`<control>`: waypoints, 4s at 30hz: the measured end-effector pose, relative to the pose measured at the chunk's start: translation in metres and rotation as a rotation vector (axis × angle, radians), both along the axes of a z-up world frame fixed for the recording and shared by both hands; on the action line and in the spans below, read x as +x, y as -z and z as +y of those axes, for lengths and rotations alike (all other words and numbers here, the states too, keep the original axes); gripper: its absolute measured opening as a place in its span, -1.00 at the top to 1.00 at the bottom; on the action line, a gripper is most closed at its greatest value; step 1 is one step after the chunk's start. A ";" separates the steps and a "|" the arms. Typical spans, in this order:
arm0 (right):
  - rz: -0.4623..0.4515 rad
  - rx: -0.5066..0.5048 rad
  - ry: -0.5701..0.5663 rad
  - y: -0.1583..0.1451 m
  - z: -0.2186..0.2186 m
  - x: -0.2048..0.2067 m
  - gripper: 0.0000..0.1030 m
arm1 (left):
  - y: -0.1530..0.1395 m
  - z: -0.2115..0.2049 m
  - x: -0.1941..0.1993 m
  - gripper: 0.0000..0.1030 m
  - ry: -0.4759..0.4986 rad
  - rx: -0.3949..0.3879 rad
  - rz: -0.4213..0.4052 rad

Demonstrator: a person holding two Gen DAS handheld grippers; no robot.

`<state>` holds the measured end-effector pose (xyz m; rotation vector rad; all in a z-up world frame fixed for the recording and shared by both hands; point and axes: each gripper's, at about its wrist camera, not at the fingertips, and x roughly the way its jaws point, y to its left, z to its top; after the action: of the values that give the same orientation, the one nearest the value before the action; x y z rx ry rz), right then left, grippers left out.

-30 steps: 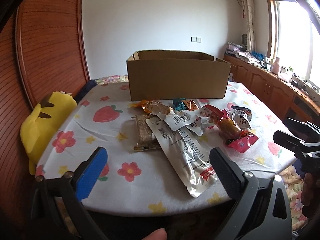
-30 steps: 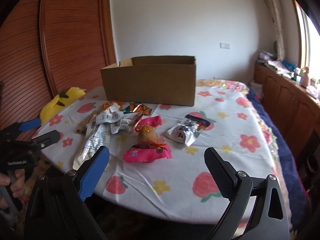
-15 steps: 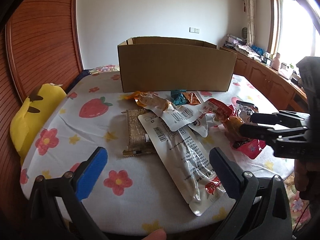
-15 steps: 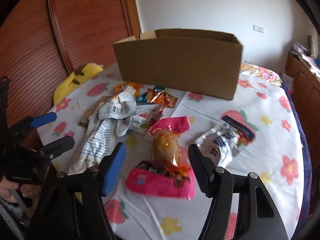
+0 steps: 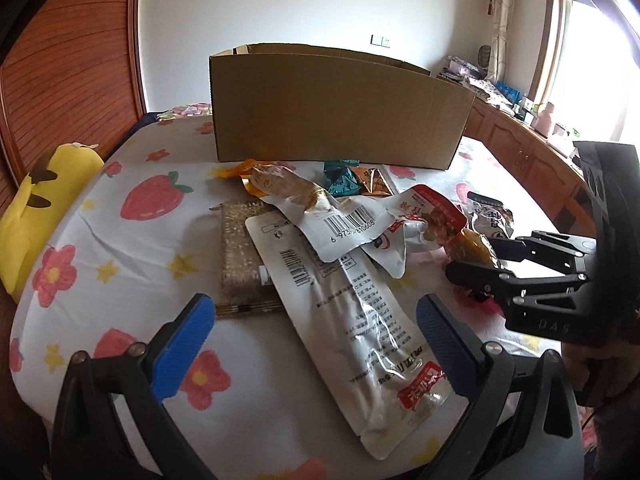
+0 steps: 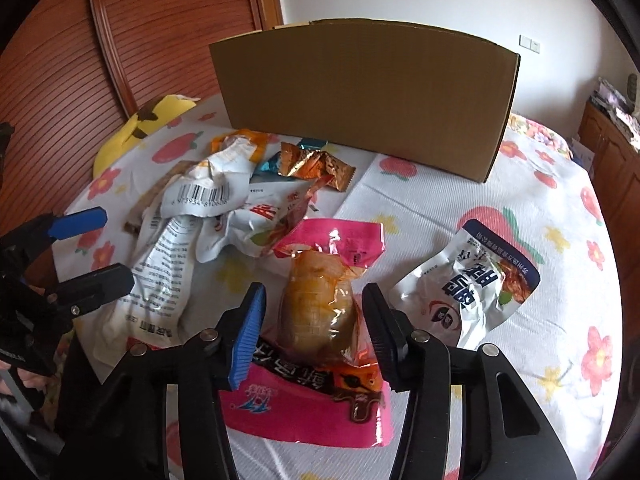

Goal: Organize snacks
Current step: 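Move right tool to pink pastry packet while left tool approaches white pouch, then grasp pink pastry packet with right tool while left tool grasps long white pouch, then carry both packets over the cardboard box and release them inside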

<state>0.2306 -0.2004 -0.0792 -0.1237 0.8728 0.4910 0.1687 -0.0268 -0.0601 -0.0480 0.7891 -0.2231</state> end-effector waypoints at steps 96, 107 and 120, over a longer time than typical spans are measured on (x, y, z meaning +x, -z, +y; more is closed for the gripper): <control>-0.174 0.000 0.048 -0.099 -0.022 -0.002 0.23 | -0.102 0.042 0.015 0.60 0.071 -0.013 -0.225; -0.211 0.000 0.037 -0.121 -0.019 0.043 0.23 | -0.132 0.035 0.068 0.59 0.103 -0.002 -0.285; -0.261 -0.008 0.018 -0.141 -0.004 0.107 0.22 | -0.137 0.024 0.128 0.58 0.131 -0.018 -0.321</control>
<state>0.3373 -0.2040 0.0620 -0.1830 0.6198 0.4427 0.2969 -0.0024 0.0772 0.0223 0.4707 -0.3525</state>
